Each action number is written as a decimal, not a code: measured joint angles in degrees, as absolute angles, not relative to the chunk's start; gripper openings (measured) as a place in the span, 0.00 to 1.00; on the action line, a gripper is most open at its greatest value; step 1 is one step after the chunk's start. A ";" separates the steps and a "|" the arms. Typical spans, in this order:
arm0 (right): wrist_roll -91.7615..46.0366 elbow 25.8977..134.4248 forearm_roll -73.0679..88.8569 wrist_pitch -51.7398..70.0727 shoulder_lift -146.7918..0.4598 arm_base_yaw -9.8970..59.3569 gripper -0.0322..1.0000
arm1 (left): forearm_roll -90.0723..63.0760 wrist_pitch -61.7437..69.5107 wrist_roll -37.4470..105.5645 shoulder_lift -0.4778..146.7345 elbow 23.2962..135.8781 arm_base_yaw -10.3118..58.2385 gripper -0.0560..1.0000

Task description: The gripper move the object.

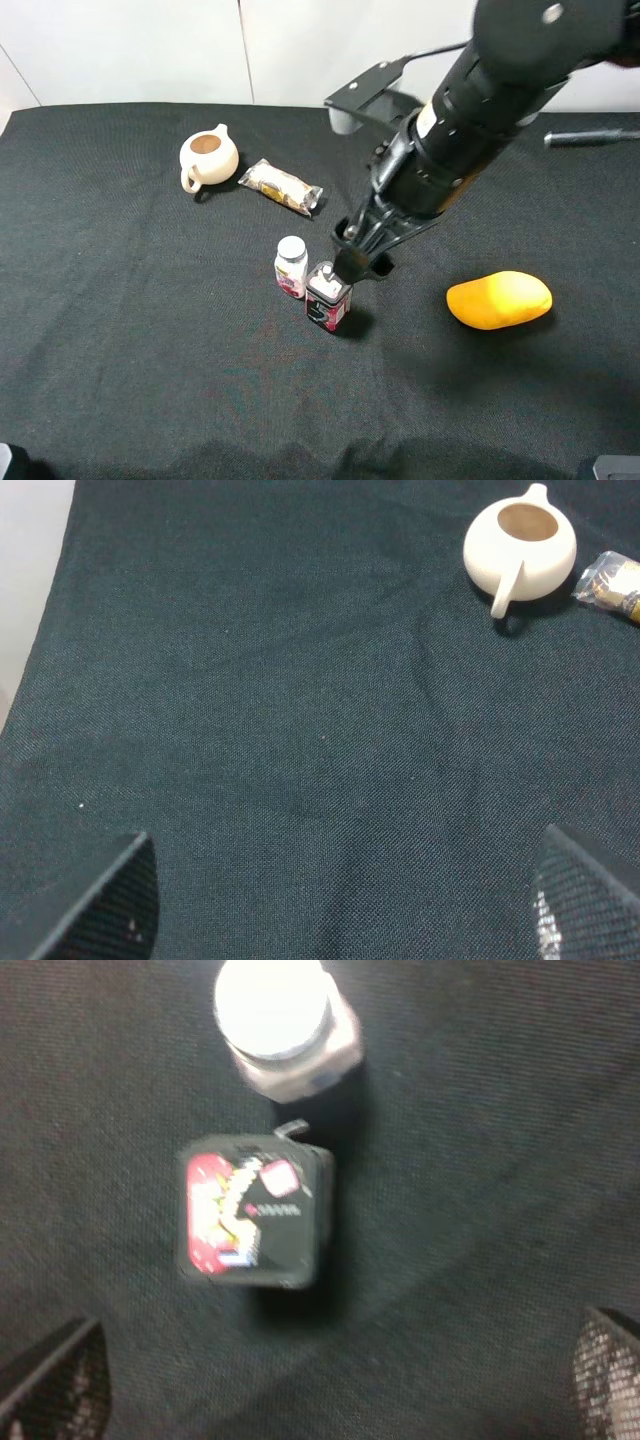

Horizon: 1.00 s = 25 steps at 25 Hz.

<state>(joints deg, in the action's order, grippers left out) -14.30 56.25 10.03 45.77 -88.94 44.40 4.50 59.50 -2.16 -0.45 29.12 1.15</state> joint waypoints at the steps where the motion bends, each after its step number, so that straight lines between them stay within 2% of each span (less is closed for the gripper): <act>1: -14.30 56.25 9.80 46.55 -87.90 43.99 0.70 | 4.50 59.50 -2.16 -0.45 29.12 1.15 0.80; 13: -14.30 56.20 4.82 54.21 -78.40 36.95 0.70 | 4.50 59.50 -2.16 -0.45 29.12 1.15 0.80; 25: -14.30 56.20 4.17 57.47 -74.90 21.97 0.70 | 4.50 59.50 -2.16 -0.45 29.12 1.15 0.80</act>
